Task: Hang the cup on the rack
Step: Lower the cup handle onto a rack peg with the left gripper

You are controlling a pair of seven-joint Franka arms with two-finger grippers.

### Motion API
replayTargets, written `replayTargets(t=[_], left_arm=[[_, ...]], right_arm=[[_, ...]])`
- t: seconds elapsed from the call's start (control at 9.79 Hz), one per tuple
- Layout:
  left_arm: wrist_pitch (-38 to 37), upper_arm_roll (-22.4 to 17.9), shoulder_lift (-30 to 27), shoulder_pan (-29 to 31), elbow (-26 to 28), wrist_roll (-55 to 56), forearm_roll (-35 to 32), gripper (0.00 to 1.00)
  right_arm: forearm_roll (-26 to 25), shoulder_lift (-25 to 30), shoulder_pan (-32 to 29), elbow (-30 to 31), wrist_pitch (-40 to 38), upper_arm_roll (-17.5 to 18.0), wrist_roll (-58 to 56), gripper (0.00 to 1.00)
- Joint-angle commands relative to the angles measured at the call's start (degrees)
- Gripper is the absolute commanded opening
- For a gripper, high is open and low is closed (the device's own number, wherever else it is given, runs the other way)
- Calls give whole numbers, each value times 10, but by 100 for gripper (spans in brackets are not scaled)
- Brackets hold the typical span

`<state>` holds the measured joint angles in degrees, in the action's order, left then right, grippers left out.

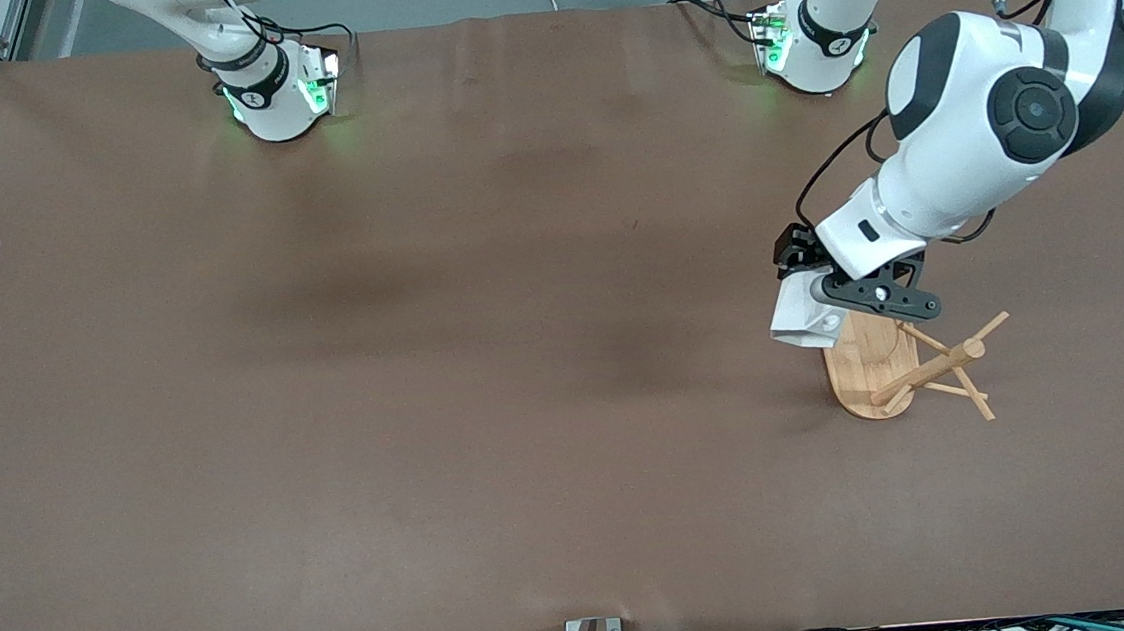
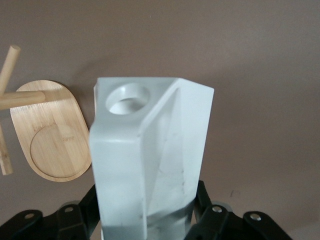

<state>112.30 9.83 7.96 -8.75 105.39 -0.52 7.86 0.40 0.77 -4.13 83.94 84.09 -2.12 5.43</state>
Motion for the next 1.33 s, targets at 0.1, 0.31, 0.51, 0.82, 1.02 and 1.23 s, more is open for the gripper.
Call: replayTargets(t=[0.1, 0.31, 0.51, 0.82, 1.02, 1.23], left_arm=[[49, -25, -15, 3, 73, -88, -4, 0], [70, -39, -11, 10, 83, -127, -4, 0], [71, -60, -8, 10, 83, -159, -4, 0], [89, -68, 4, 18, 83, -177, -4, 0], [101, -72, 14, 18, 83, -187, -6, 0], [107, -83, 21, 17, 82, -195, -6, 0]], right_arm=[[-10, -5, -2, -9, -4, 2, 4, 100], [-10, -5, -2, -8, -5, 2, 5, 100], [-9, -5, -2, -8, -5, 2, 5, 100], [-10, -5, -2, -7, -5, 2, 4, 100], [-10, -4, -2, -7, -8, 2, 4, 100], [-10, -4, -2, -7, -8, 2, 4, 100]])
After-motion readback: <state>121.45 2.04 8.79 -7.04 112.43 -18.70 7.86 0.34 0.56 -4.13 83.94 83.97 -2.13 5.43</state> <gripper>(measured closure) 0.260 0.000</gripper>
